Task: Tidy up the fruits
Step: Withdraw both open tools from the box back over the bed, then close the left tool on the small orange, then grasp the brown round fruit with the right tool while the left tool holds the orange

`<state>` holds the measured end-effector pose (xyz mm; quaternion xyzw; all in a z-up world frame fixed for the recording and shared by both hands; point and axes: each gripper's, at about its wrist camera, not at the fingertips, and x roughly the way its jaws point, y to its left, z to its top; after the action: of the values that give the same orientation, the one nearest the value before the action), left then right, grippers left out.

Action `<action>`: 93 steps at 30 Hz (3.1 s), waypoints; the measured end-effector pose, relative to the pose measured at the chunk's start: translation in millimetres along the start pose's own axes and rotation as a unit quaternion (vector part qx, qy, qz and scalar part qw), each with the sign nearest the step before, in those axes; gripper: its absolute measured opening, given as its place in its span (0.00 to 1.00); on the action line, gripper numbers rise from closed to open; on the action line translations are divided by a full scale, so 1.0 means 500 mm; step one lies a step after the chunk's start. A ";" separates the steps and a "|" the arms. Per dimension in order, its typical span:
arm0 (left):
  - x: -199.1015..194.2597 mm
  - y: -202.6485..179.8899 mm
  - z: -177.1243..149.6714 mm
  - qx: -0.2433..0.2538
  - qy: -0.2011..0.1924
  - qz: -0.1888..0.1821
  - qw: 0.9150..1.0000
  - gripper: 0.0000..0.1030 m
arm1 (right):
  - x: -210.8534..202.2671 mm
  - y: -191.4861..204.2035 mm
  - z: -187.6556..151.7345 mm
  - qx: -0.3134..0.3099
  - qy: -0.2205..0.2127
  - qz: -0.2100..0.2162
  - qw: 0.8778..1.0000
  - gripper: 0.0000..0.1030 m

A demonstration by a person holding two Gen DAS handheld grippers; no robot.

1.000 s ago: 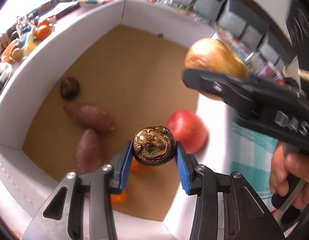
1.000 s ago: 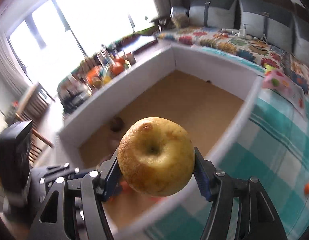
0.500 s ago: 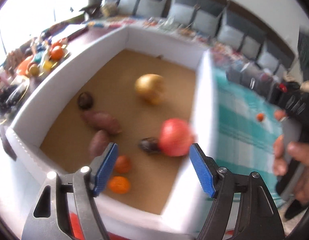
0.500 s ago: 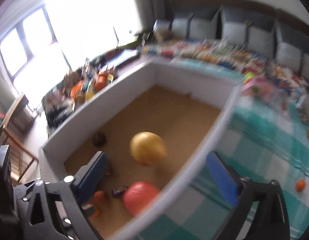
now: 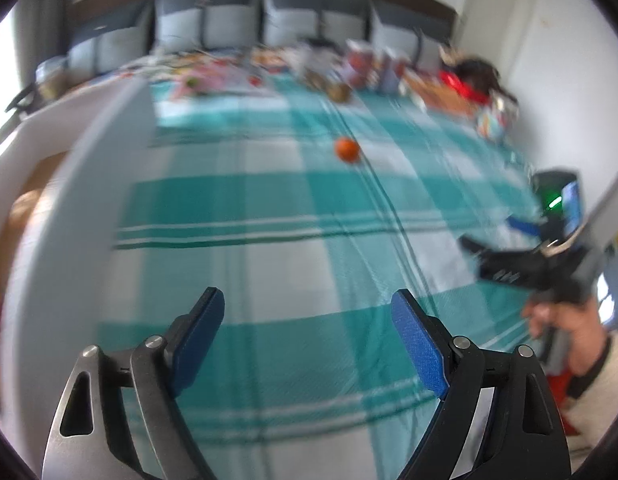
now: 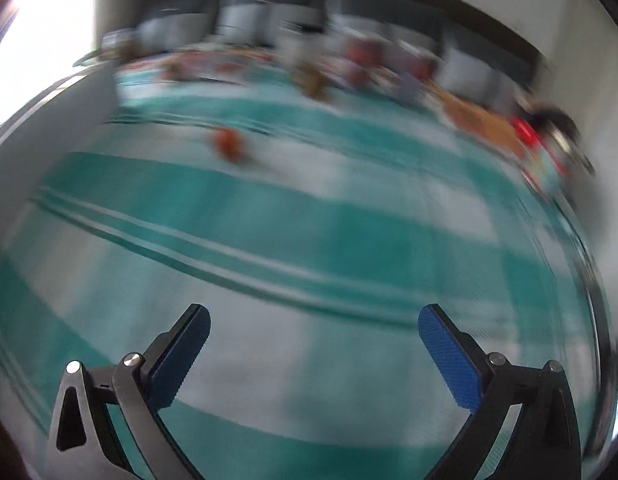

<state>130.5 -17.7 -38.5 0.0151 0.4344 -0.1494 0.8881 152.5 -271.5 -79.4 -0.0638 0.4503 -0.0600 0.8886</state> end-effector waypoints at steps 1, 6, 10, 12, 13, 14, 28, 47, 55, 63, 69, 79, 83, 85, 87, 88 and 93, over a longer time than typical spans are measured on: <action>0.024 -0.008 0.004 0.007 0.005 0.005 1.000 0.84 | 0.007 -0.029 -0.012 0.013 0.002 -0.009 1.000 1.00; 0.121 -0.039 0.033 0.012 -0.011 0.044 0.999 0.84 | 0.034 -0.119 -0.044 0.081 0.011 0.032 0.996 1.00; 0.181 -0.034 0.031 -0.005 0.020 0.063 0.998 0.85 | 0.028 -0.108 -0.053 0.073 0.012 0.020 0.997 1.00; 0.178 -0.038 0.012 0.005 -0.002 0.075 0.997 0.91 | 0.022 -0.099 -0.055 0.073 0.011 0.019 0.997 1.00; 0.179 -0.036 0.014 0.000 -0.002 0.074 0.997 0.93 | 0.022 -0.099 -0.054 0.073 0.011 0.020 0.997 1.00; 0.180 -0.032 0.014 -0.003 -0.001 0.071 0.997 0.94 | 0.022 -0.098 -0.054 0.073 0.012 0.019 0.997 1.00; 0.181 -0.032 0.011 -0.003 0.000 0.074 0.997 0.96 | 0.022 -0.090 -0.054 0.074 0.011 0.018 0.997 1.00; 0.224 -0.069 0.157 -0.007 -0.006 0.003 1.000 0.94 | 0.022 -0.090 -0.054 0.074 0.012 0.018 0.997 1.00; 0.343 -0.127 0.276 0.003 0.003 0.012 1.000 0.66 | 0.022 -0.089 -0.054 0.074 0.012 0.018 0.997 1.00; 0.272 -0.070 0.217 -0.022 -0.020 -0.020 0.999 0.29 | 0.022 -0.089 -0.055 0.075 0.012 0.018 0.997 1.00; 0.171 -0.015 0.112 0.001 -0.012 -0.013 1.000 0.30 | 0.022 -0.089 -0.054 0.075 0.012 0.018 0.997 1.00; 0.192 0.023 0.043 -0.012 -0.001 0.080 0.997 0.90 | 0.022 -0.089 -0.054 0.075 0.012 0.018 0.997 1.00; 0.192 0.033 0.039 -0.020 0.001 0.086 0.996 0.95 | 0.022 -0.089 -0.055 0.075 0.012 0.019 0.997 1.00; 0.192 0.033 0.038 -0.018 0.000 0.089 0.996 0.96 | 0.022 -0.089 -0.054 0.075 0.012 0.018 0.997 1.00; 0.191 0.033 0.035 -0.019 0.000 0.088 0.996 0.96 | 0.022 -0.089 -0.054 0.076 0.012 0.019 0.997 1.00; 0.191 0.033 0.035 -0.018 0.000 0.089 0.996 0.96 | 0.022 -0.090 -0.054 0.078 0.013 0.019 0.997 1.00; 0.191 0.035 0.034 -0.019 -0.001 0.089 0.996 0.96 | 0.039 -0.106 0.002 0.094 0.024 0.046 0.994 1.00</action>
<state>203.4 -27.5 -103.8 0.0369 0.4334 -0.0620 0.8983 162.1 -326.7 -85.3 0.0427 0.4660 -0.0627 0.8815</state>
